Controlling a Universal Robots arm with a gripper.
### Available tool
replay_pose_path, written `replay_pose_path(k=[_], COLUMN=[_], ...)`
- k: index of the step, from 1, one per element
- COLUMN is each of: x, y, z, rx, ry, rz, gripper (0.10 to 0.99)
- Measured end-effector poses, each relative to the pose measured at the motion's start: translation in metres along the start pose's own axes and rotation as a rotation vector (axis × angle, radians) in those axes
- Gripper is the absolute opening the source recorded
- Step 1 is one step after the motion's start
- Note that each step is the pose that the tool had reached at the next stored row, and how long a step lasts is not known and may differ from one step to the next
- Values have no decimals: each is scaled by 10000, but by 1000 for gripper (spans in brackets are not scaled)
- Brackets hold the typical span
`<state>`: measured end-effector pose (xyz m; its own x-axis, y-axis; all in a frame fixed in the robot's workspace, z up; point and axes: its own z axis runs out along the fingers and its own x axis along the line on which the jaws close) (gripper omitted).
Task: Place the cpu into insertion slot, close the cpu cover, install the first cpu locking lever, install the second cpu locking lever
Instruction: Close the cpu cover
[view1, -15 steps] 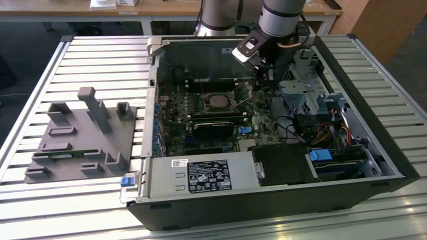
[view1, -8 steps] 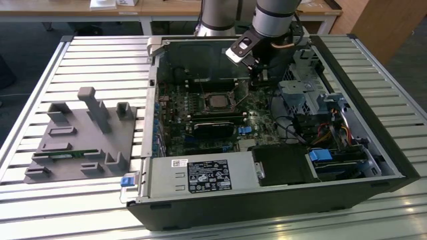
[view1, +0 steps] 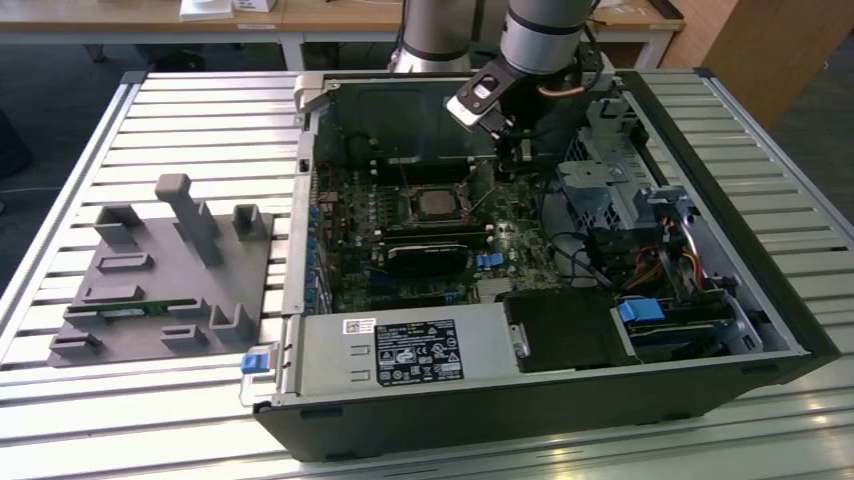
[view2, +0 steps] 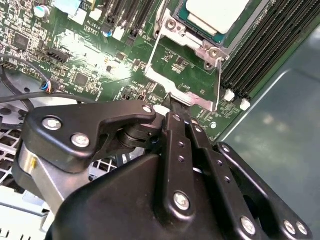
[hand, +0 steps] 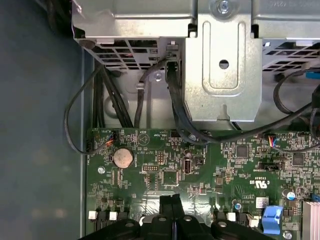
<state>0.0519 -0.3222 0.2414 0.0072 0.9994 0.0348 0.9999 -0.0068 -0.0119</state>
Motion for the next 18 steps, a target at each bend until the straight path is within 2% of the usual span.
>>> replay_pose_path(k=[3,18], x=[0,-1], y=[-35,-95], z=[1,2], rx=[0,0], ry=[0,1], rz=[0,0], gripper=[106,106])
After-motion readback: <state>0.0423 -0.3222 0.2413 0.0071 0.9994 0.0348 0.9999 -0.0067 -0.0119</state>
